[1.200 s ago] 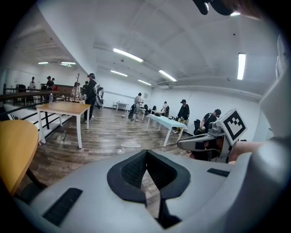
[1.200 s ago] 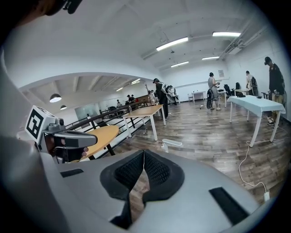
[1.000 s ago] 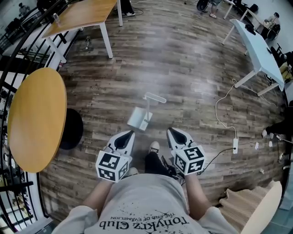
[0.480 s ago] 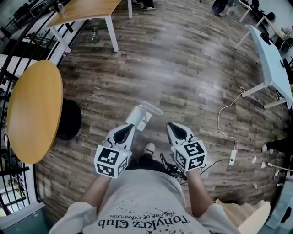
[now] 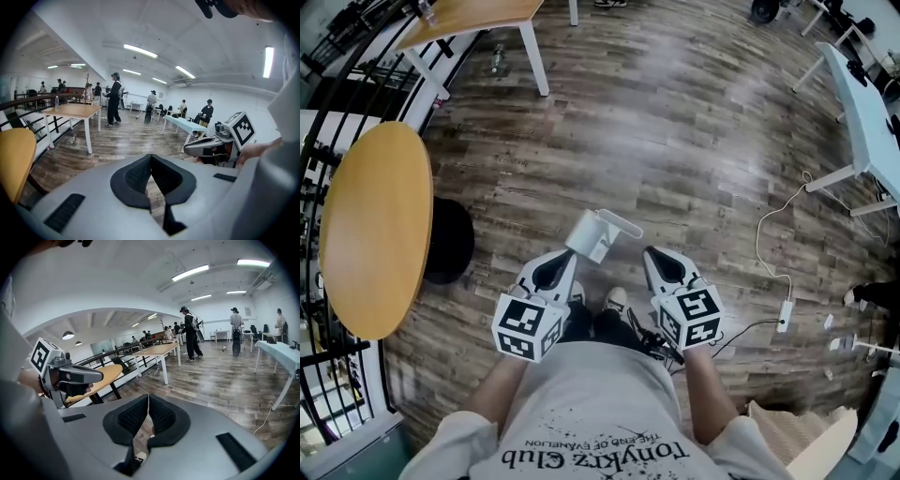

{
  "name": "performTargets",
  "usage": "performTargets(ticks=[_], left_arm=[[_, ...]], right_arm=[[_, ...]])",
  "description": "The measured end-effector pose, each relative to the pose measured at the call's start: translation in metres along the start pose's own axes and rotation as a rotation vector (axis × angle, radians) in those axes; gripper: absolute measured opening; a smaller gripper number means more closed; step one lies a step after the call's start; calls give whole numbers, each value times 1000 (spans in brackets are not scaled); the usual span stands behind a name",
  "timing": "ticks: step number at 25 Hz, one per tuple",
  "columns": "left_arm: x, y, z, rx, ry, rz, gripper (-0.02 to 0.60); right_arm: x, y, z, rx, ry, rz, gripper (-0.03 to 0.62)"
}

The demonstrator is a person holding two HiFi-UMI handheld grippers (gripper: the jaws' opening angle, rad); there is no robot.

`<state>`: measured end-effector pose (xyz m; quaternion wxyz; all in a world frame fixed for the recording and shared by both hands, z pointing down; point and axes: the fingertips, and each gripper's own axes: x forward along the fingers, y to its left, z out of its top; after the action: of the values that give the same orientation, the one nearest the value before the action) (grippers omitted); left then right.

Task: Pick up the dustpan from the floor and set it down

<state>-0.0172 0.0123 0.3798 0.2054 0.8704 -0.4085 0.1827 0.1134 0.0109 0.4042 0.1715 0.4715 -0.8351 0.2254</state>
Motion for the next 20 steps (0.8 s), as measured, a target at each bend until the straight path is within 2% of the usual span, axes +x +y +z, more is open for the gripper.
performTargets(ticks=[5, 12, 13, 15, 20], left_arm=[[13, 12, 3, 3, 8, -37, 23], [27, 29, -2, 4, 25, -59, 23], [29, 31, -3, 0, 27, -61, 23], [33, 35, -7, -12, 33, -63, 23], [46, 45, -23, -35, 64, -77, 23]], right_arm=[[6, -2, 0, -3, 17, -27, 26], [38, 1, -7, -47, 49, -7, 31], [43, 1, -8, -61, 57, -8, 46], [51, 0, -10, -88, 80, -4, 141], [72, -2, -20, -128, 129, 19, 165]])
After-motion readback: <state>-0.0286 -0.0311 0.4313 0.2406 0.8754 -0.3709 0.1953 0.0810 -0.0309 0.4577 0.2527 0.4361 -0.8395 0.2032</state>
